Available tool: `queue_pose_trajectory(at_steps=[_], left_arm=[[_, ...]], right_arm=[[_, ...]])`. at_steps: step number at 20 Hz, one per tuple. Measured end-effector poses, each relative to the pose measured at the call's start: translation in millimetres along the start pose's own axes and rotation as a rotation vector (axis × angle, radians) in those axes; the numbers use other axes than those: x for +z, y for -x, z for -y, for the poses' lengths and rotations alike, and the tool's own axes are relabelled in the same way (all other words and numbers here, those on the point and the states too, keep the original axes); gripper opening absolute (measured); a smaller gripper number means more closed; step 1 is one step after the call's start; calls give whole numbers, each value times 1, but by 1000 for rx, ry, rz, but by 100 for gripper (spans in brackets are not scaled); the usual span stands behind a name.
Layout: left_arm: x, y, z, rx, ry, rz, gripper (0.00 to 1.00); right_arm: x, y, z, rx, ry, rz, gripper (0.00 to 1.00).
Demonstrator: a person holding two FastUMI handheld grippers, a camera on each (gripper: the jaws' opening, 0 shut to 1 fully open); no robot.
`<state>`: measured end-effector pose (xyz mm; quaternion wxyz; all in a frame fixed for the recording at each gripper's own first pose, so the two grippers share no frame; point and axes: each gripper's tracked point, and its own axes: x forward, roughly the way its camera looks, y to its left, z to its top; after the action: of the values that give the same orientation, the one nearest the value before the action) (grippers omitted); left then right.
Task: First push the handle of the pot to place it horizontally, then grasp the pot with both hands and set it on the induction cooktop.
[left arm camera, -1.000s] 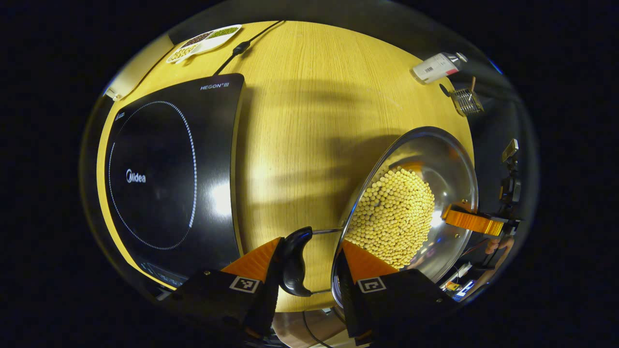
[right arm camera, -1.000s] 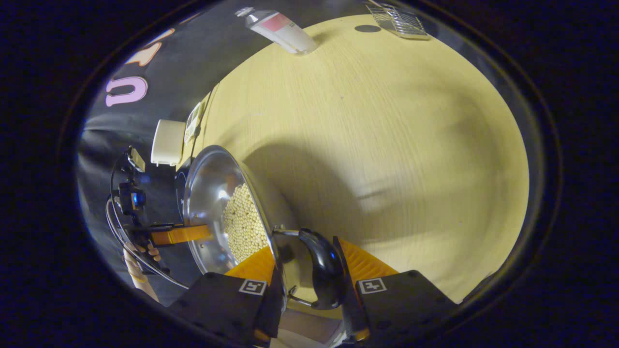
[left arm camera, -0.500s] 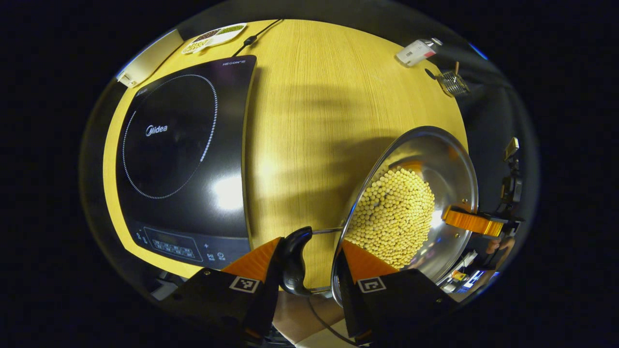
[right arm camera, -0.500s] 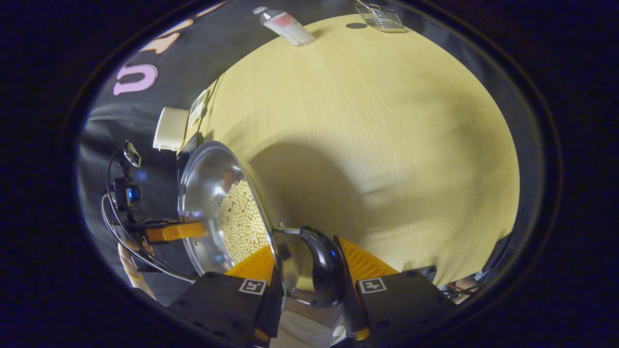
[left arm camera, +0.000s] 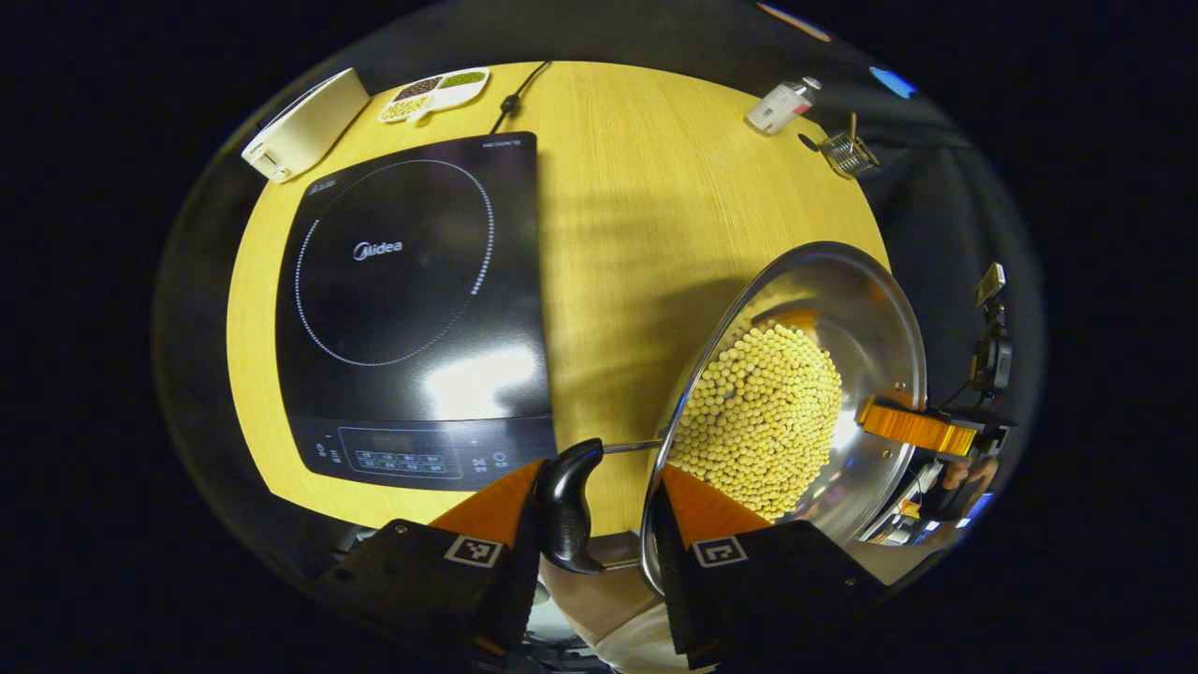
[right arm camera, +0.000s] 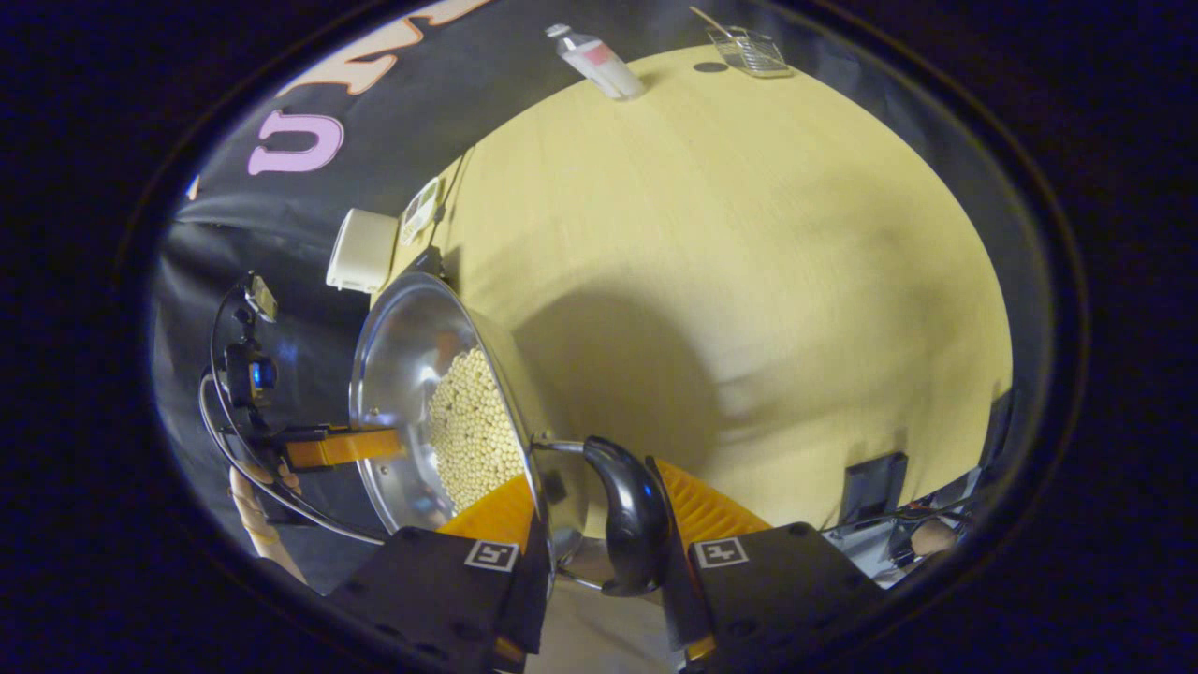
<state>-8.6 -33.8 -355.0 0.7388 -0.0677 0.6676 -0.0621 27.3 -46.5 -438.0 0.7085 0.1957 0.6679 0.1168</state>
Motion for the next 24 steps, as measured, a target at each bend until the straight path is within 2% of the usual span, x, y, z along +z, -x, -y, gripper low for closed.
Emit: queue_pose_trajectory(at_steps=[1,3,5,7,8,12,13,19,20,21,24], left_arm=[[0,5,-8,-3,-7,5,59],[1,12,-28,-7,-23,13,57],[1,20,-52,-10,-37,20,59],[-1,28,-78,-22,-43,29,59],[-2,31,-92,-29,-46,32,60],[-2,37,-150,-50,-43,41,59],[-2,38,-163,-56,-42,47,59],[23,44,-227,-63,-50,117,58],[30,43,-235,-61,-50,129,59],[35,43,-241,-59,-51,142,59],[54,41,-259,-43,-59,185,59]], right_arm=[[-2,-2,-10,1,-3,9,53],[-10,-8,-30,2,-7,24,53],[-19,-13,-55,-4,-18,30,53],[-28,-19,-82,-9,-26,32,49],[-33,-24,-97,-13,-26,31,53],[-43,-46,-147,-55,-16,53,53],[-42,-52,-159,-62,-15,61,47],[-24,-87,-217,-73,8,112,47],[-19,-94,-223,-70,11,119,59],[-13,-100,-229,-66,12,122,47],[-2,-116,-243,-59,11,133,47]])
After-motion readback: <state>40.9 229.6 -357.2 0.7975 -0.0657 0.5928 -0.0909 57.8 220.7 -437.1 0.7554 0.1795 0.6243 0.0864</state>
